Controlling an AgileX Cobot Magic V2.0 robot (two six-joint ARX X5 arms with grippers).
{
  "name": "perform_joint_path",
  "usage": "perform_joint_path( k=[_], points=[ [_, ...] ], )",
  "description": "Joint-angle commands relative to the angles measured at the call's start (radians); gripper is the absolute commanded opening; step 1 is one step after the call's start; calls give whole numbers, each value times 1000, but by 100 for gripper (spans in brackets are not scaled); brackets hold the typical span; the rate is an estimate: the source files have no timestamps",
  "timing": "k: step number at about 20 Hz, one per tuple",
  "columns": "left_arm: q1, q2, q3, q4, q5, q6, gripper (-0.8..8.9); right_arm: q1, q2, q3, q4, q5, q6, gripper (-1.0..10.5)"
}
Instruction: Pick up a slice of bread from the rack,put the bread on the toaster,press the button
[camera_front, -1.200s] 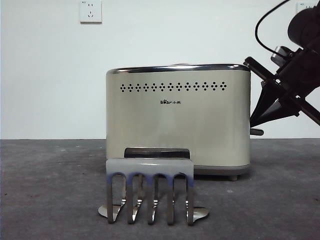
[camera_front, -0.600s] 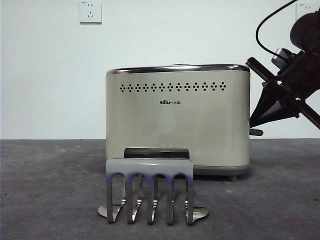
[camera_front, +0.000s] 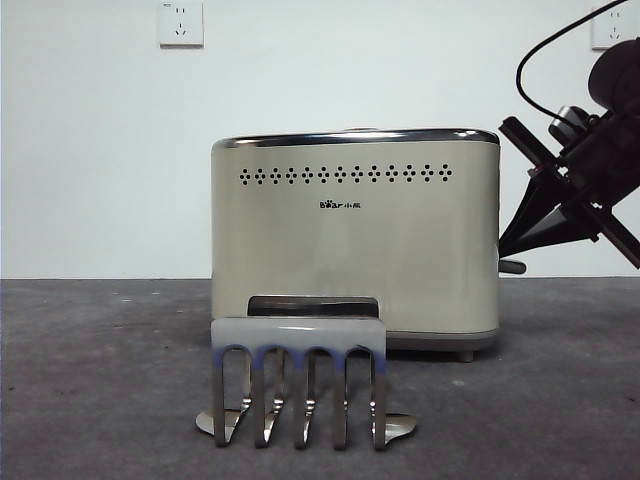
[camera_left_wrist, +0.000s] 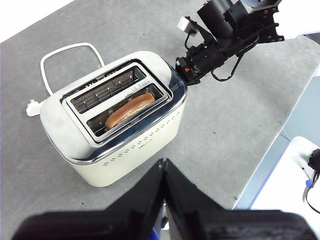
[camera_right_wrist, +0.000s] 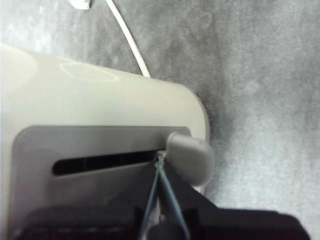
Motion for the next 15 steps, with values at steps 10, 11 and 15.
perform_joint_path(
  k=[10, 11, 15],
  points=[
    [-2, 0, -6, 3, 3, -14, -6, -2, 102, -48, -49, 96, -38, -7],
    [-2, 1, -6, 3, 3, -14, -6, -2, 102, -48, -49, 90, -38, -7],
    [-2, 1, -6, 3, 3, -13, -6, -2, 96, -44, -42, 89, -42, -8]
  ],
)
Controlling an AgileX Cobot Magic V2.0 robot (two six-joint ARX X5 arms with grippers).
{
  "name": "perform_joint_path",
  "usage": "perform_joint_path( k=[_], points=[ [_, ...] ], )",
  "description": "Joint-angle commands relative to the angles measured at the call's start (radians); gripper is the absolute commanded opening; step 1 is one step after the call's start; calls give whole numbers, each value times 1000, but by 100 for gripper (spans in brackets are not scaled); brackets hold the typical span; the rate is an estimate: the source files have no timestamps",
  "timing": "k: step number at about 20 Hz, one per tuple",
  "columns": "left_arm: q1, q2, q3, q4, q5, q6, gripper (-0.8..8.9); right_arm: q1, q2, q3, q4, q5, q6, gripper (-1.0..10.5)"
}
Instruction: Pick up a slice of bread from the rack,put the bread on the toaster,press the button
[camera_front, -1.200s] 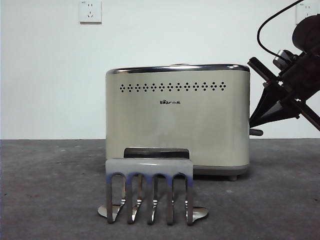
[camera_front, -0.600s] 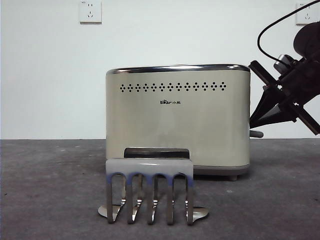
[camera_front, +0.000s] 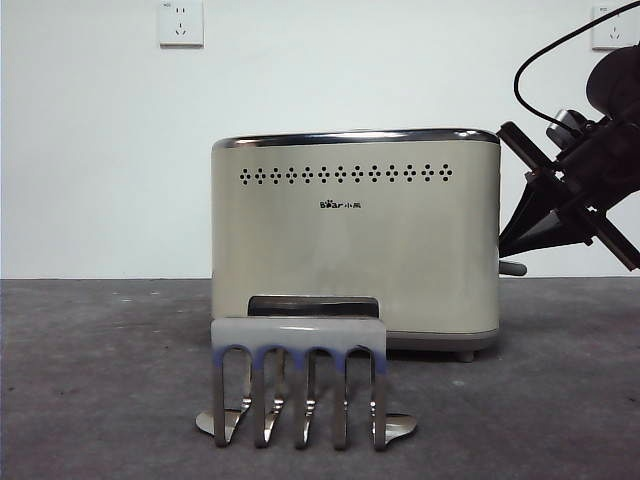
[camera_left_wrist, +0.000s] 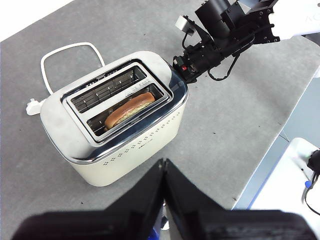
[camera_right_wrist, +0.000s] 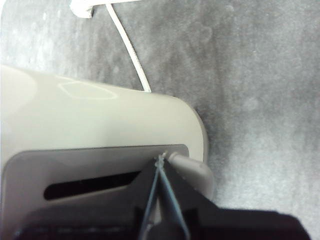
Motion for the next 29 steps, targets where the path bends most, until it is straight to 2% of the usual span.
perform_joint_path(
  k=[1, 9, 12, 19, 24, 26, 29],
  points=[
    [-2, 1, -6, 3, 3, -6, -6, -2, 64, -54, -69, 96, -26, -7],
    [-2, 1, -6, 3, 3, -2, -6, -2, -165, -54, -63, 99, -24, -7],
    [-2, 1, -6, 3, 3, -2, -5, -2, -296, -54, -74, 124, -24, -7],
    [-2, 1, -6, 3, 3, 2, -5, -1, -626, -47, -181, 123, -23, -7],
    [-2, -5, -6, 3, 27, -9, -5, -2, -793, 118, -401, 128, -38, -2],
    [-2, -17, -6, 3, 78, -19, -5, -1, -808, 225, -501, 128, -72, -2],
    [-2, -55, -6, 3, 111, -18, -4, -1, -805, 365, -602, 128, -78, -2]
  ],
)
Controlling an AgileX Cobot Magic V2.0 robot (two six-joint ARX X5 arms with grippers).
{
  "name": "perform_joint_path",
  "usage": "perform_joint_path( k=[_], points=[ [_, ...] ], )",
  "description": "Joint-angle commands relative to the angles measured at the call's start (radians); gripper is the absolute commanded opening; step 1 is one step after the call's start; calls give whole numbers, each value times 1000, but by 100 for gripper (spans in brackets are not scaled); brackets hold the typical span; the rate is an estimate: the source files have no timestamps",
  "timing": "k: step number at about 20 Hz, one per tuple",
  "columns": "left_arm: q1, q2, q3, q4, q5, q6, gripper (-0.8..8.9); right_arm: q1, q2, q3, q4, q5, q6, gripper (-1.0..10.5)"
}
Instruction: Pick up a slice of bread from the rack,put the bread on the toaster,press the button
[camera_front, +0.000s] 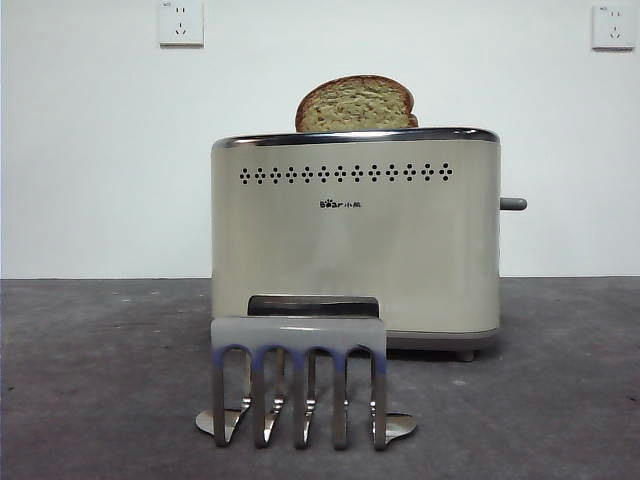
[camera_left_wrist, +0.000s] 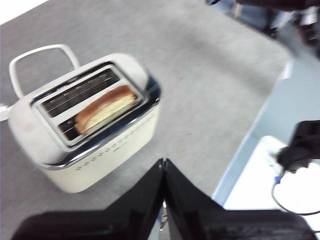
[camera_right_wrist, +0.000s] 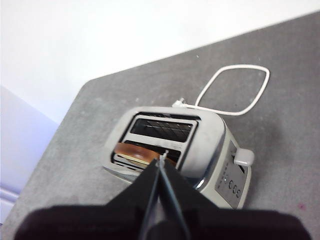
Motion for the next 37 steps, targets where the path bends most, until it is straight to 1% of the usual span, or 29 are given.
perform_joint_path(
  k=[1, 5, 10, 12, 13, 15, 16, 17, 18, 21, 22, 23, 25, 28, 29, 30, 32, 34, 37],
  points=[
    [-2, -40, -5, 3, 3, -7, -4, 3, 8, 79, -33, 0, -18, -2],
    [-1, -55, -5, 3, 3, -7, -4, 3, 23, 157, -45, 0, -18, -2],
    [-1, -27, -5, 3, 3, -7, -4, 3, 45, 162, -62, 2, -18, -1],
    [0, -10, -4, 3, 0, -16, -4, 3, 68, 162, -93, 23, -18, -1],
    [18, -13, -4, 3, -21, 34, -4, 3, 84, 162, -111, 40, -18, -1],
    [75, -31, -8, 3, -34, 209, -4, 3, 120, 162, -152, 82, -18, -1],
    [105, -43, -19, 3, -33, 283, -4, 3, 138, 162, -180, 102, -18, -1],
    [137, -64, -45, 3, -31, 303, -4, 3, 156, 162, -209, 124, -18, -1],
    [178, -90, -88, 3, -30, 291, -4, 3, 175, 162, -238, 153, -18, -1],
    [357, -229, -326, 6, -27, 268, -3, 3, 241, 162, -292, 280, -18, -1],
    [424, -292, -438, 39, -27, 267, -3, 3, 262, 162, -300, 327, -18, -1],
    [489, -371, -565, 111, -27, 266, -3, 3, 284, 162, -306, 368, -18, -1],
    [605, -545, -846, 357, -31, 216, -3, 3, 322, 162, -308, 445, -18, -1],
    [730, -806, -1279, 750, -31, 206, -3, 3, 378, 162, -308, 556, -18, -1],
    [753, -871, -1393, 841, -31, 196, -3, 3, 391, 162, -308, 583, -18, -1],
    [771, -943, -1523, 941, -31, 164, -3, 3, 405, 162, -308, 606, -18, -1],
    [782, -1060, -1723, 1078, -32, 78, -3, 3, 423, 162, -308, 630, -18, -1],
    [778, -1150, -1872, 1169, -34, 24, -3, 3, 434, 162, -307, 638, -18, -1],
    [767, -1229, -1960, 1197, -32, -29, -3, 3, 435, 162, -307, 637, -18, -1]
  ],
)
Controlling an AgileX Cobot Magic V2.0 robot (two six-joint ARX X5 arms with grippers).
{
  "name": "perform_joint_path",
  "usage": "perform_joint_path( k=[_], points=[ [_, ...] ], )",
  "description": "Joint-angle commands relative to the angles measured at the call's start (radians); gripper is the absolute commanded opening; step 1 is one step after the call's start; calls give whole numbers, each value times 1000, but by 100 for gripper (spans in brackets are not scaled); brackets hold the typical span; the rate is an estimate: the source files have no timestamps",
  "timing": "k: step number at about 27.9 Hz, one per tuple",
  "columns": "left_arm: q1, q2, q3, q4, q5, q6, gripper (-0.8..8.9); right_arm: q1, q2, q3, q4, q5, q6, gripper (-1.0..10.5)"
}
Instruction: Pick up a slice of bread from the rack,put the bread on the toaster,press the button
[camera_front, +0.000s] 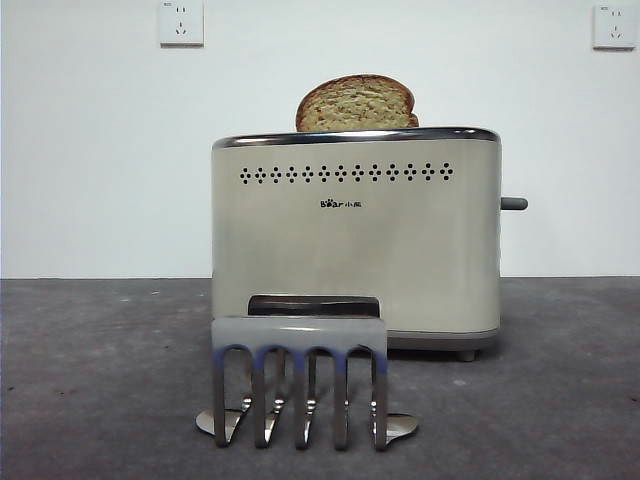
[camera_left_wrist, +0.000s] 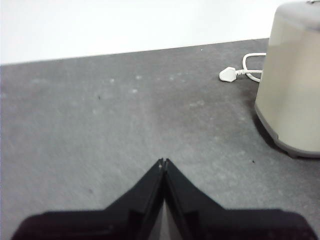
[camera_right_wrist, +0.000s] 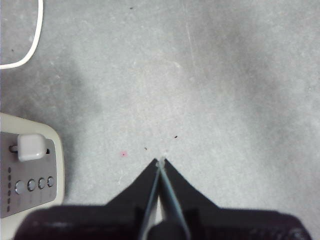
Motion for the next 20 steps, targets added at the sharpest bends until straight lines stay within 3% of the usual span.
perform_joint_path(
  k=[1, 5, 11, 20],
  points=[
    [-11, -64, -60, 26, 3, -79, -3, 3, 5, 1, 2, 3, -7, -1],
    [-23, -124, -83, -8, -5, -80, -3, 3, 4, 1, 2, 3, -7, -1],
    [-37, -131, -83, -16, -106, -80, -3, 3, 4, 1, 2, 3, -7, -1],
    [-39, -128, -83, -12, -100, -86, -3, 3, 4, 1, 2, 3, -7, -1]
  ],
)
